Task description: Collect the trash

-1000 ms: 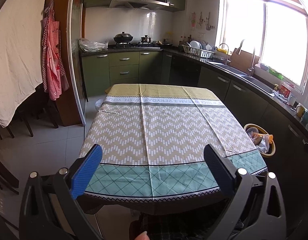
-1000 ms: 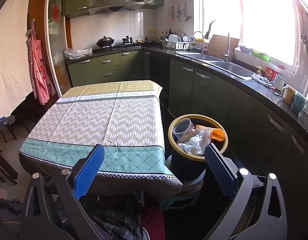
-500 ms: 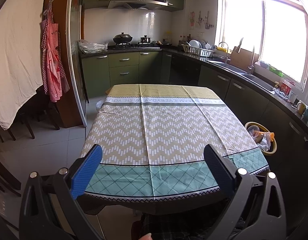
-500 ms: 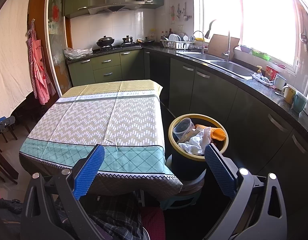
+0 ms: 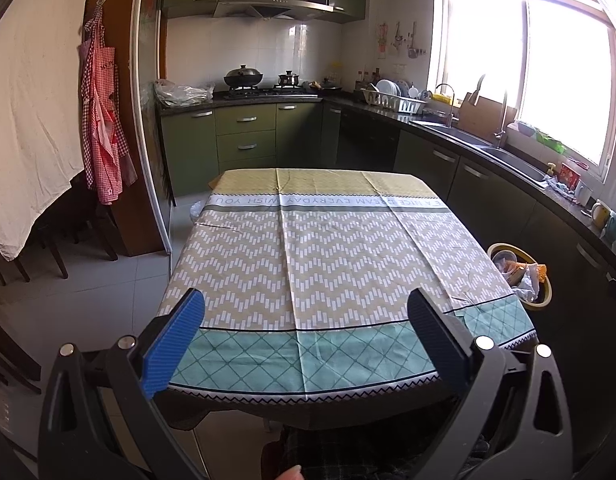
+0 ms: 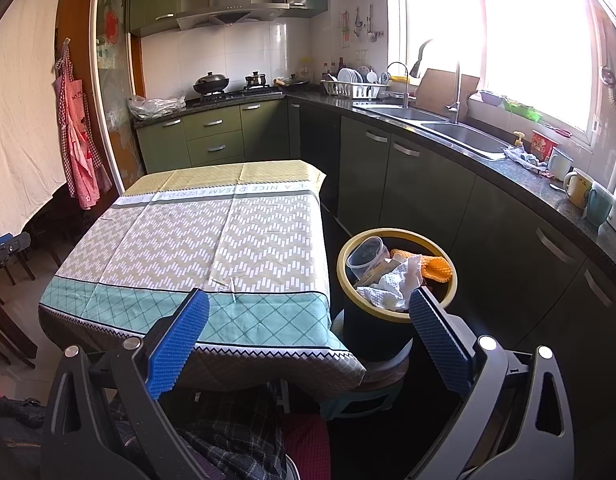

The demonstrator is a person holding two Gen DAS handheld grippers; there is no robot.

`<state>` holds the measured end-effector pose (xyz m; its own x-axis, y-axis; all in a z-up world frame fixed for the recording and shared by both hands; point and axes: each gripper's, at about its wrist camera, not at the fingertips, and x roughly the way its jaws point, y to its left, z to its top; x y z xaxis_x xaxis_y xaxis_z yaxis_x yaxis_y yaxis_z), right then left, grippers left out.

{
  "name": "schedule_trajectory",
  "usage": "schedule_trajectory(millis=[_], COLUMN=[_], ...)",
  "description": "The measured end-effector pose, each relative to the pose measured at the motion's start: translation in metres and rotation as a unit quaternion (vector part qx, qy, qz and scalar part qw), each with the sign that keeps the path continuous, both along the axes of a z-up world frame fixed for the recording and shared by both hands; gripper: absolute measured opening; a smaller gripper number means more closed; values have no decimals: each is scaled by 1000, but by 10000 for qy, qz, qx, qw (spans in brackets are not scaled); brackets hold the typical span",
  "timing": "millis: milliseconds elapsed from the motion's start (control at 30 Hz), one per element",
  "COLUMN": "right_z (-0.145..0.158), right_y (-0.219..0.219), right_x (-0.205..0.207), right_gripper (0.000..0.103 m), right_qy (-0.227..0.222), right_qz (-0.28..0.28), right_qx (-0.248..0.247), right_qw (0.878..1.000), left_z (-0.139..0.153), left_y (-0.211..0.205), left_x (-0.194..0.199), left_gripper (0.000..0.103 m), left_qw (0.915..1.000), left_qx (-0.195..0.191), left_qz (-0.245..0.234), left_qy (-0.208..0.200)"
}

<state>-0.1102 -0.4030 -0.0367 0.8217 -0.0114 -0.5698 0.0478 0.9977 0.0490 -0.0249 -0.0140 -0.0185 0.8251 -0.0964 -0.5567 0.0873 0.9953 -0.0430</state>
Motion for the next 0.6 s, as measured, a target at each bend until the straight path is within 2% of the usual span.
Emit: schedule_trajectory(millis=[600], right_z=[1], right_y=[0], right_x=[1], right_gripper=[99], right_qy=[-4], right_qz=[3], right_qx=[-8], right_qw=[10000], left_z=[-2], left_y=[-4], left_x=[0], left_gripper=[97], left_qw=[10000], left_qx=[79], left_qz=[-30], left_qy=[40])
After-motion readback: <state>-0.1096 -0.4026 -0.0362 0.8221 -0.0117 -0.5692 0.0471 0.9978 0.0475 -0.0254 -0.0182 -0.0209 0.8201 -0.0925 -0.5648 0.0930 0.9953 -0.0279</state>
